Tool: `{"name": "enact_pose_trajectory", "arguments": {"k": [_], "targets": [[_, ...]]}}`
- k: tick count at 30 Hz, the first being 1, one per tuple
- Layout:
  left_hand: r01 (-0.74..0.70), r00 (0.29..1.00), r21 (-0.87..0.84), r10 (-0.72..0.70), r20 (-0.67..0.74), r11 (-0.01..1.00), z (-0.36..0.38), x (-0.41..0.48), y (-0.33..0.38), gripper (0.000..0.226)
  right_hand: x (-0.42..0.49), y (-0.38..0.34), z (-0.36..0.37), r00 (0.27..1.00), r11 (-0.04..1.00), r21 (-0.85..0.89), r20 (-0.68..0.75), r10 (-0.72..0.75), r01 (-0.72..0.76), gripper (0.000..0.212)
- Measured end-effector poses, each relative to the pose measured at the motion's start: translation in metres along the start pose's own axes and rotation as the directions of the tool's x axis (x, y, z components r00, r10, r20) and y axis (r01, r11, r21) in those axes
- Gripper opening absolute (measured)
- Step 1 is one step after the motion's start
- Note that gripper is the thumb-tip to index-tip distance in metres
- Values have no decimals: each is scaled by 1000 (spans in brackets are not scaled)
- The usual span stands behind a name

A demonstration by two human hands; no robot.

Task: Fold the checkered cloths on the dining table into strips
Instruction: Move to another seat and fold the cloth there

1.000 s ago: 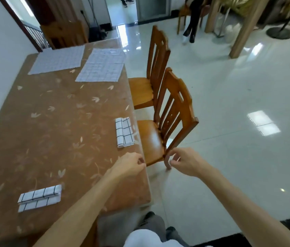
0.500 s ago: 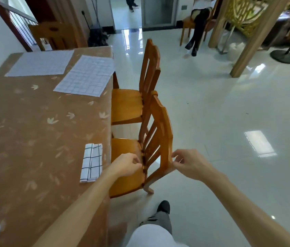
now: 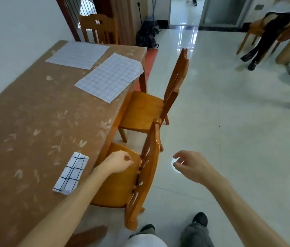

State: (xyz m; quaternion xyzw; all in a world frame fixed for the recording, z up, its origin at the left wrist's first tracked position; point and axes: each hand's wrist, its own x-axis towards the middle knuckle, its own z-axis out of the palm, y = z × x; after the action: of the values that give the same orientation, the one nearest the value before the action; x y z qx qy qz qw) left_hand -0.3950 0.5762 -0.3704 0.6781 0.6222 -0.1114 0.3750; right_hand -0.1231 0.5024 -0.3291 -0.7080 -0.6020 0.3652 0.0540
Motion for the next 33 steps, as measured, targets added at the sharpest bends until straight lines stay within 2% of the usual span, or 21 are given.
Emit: {"name": "enact_pose_trajectory", "arguments": {"k": [6,12,16,21,27,33], "targets": [[185,977,-102,-194,-84,977,-7,25,64,37,53,50,-82,987,988,-90,111,-117,127,32],[298,930,-211,-333,-158,931,-23,45,110,33,122,56,-149,945,950,-118,193,-265,290,32],[321,903,-284,-382,-195,904,-42,77,122,24,176,45,-176,907,914,-114,217,-359,389,29],[301,880,-359,-402,-251,884,-96,153,119,13,261,22,-206,869,868,-112,179,-462,484,24],[275,870,-454,-421,-258,847,-166,245,123,7,382,-28,-236,872,871,-117,184,-453,477,24],[289,837,-578,-495,-234,763,-214,313,123,14,486,-78,-257,879,879,-130,210,-429,459,25]]}}
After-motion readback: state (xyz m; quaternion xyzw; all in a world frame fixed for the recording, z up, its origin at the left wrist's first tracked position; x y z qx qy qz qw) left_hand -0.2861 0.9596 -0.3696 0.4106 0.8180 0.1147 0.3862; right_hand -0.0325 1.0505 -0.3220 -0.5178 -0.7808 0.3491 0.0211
